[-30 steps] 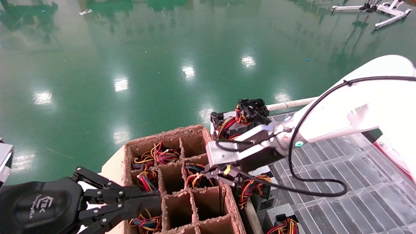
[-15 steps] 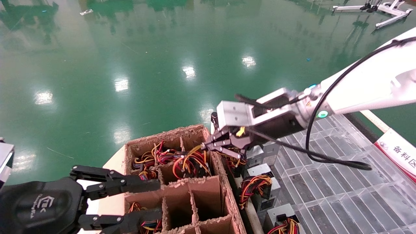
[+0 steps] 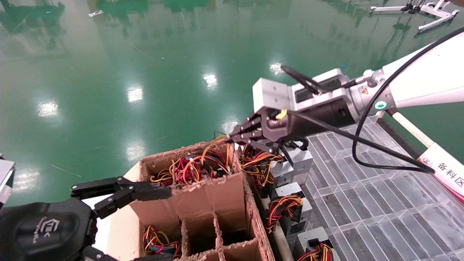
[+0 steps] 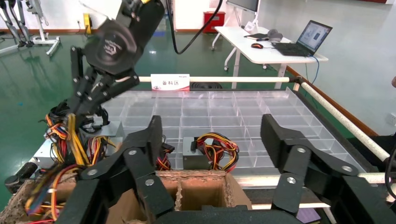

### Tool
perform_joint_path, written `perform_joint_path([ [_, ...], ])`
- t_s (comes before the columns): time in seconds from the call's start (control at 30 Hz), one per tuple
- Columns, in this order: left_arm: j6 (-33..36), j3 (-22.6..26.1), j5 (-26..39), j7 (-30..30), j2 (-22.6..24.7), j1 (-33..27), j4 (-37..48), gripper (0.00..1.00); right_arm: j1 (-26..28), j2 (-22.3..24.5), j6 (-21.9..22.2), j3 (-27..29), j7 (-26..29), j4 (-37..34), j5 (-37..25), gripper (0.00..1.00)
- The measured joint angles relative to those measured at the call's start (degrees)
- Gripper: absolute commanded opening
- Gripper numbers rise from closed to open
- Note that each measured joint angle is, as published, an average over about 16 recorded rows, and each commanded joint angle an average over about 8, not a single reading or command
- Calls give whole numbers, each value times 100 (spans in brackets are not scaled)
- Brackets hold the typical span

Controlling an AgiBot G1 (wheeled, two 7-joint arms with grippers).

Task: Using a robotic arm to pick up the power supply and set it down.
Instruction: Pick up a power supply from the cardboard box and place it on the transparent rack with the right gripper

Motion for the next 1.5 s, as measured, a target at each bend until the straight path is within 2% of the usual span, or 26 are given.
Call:
perform_joint_path([
  [0.53,0,1,-1,1,0,0,0,100,287,370,-18,582,523,171,842,0],
  [0.93,-1,2,-1,1,-1,-1,0,100,536,764,-148,837,847,545,1248,0],
  [1.5,-1,3,-2,2,-1,-1,0,100,56,1323,-284,889,1383,1417,2034,0],
])
